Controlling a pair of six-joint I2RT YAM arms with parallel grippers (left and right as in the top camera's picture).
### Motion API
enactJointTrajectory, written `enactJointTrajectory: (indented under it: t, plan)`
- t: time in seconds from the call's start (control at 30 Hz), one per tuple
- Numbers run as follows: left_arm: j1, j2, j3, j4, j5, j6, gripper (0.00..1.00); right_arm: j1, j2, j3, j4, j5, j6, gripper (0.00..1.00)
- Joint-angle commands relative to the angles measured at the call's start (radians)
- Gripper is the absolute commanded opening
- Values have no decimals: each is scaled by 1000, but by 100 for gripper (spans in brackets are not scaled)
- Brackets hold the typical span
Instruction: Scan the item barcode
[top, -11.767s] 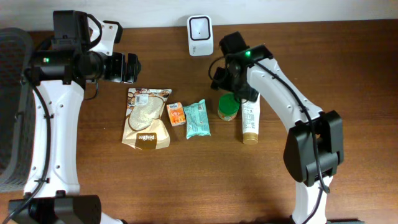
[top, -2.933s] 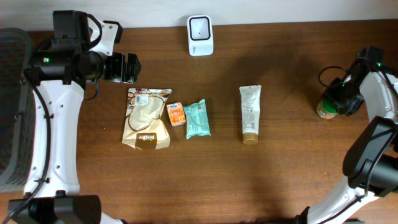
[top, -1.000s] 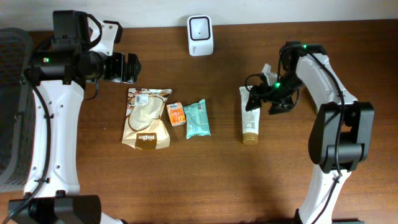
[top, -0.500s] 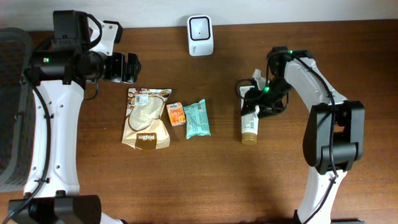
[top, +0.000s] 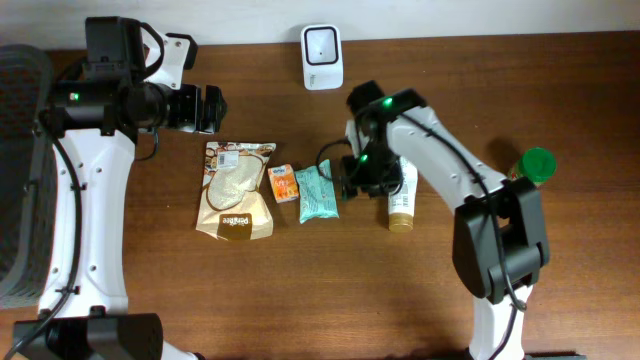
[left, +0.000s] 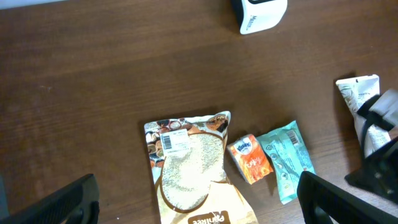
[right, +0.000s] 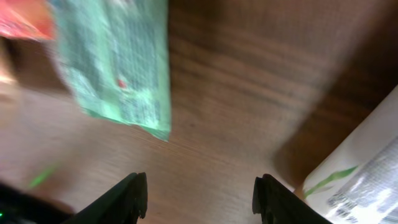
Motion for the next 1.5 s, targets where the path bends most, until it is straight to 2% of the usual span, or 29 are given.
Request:
enactJointTrajectory:
  t: [0.0, 0.23, 0.5, 0.6, 0.7, 0.8, 0.93, 1.03, 1.13, 1.47]
  plan:
    - [3, 3, 3, -1, 4, 16, 99, 34, 1, -70, 0, 153, 114, 55]
    - [3, 3, 3, -1, 4, 16, 99, -10, 1, -181, 10, 216, 127, 55]
    - [3, 3, 3, -1, 3, 16, 99, -203, 0, -185, 21, 373, 113, 55]
    - [3, 3, 3, -1, 4, 16, 99, -272, 0, -168, 48, 323, 53, 55]
    - [3, 3, 3, -1, 4, 16, 99, -306, -8, -108, 44, 151, -43, 55]
    - [3, 3, 3, -1, 4, 16, 99, -306, -32, -39, 39, 88, -51, 55]
    - [3, 3, 3, -1, 4, 16, 99, -308, -45, 46, 57, 101, -13, 55]
    - [3, 3, 3, -1, 4, 16, 99, -306, -35, 48, 164, 194, 82, 55]
    - [3, 3, 3, -1, 3, 16, 99, -294, 0, 48, 241, 186, 93, 55]
    - [3, 3, 3, -1, 3, 16, 99, -167, 130, 48, 292, 145, 93, 55]
